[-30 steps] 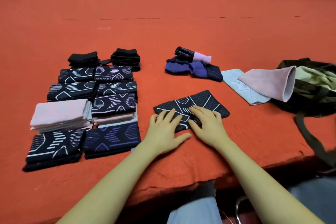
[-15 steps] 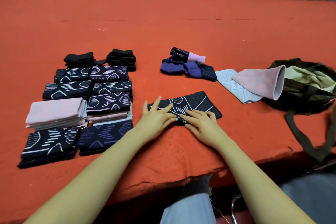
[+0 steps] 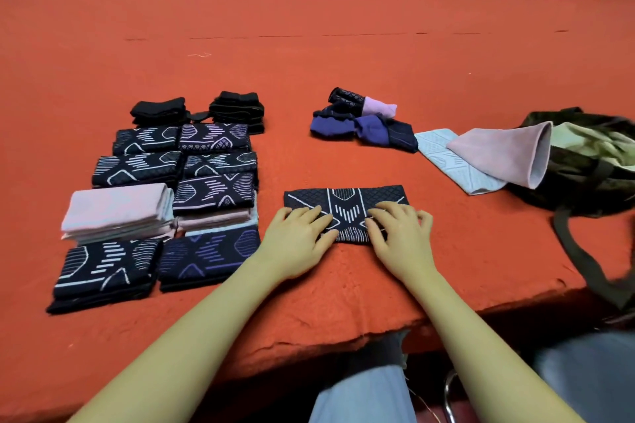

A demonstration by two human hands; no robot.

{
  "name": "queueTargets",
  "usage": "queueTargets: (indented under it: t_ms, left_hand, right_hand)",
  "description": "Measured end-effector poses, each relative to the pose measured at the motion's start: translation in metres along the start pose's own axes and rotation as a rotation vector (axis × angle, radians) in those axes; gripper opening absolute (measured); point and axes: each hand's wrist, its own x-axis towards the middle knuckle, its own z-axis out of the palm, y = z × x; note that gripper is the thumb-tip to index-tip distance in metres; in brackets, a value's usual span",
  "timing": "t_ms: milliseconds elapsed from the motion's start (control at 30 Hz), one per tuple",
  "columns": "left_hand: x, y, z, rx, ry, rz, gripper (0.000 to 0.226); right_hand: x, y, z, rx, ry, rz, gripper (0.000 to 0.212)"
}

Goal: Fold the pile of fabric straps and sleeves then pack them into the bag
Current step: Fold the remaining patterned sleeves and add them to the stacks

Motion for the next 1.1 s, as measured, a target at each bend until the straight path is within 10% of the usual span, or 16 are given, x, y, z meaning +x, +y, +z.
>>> queueTargets:
  t_ms: [133,567,1100]
  left_hand:
    - [0.014,0.020,0.008,-0.042,-0.064,-0.133,0.049]
    - [0.049,0.046,0.022,-0.081,-0.202,-0.272,0.063]
    - [0.050,0.009,0.003,-0.080,-0.249,-0.170,0.051]
  right_hand:
    - [0.000,0.006,0.009,-0.153,-0.087,0.360,0.037]
    - [0.001,0.009,0.015,-0.127,0.013,0.627,0.036]
    - [0.008,-0.009,0.002,0.147,0.295,0.024,0.014]
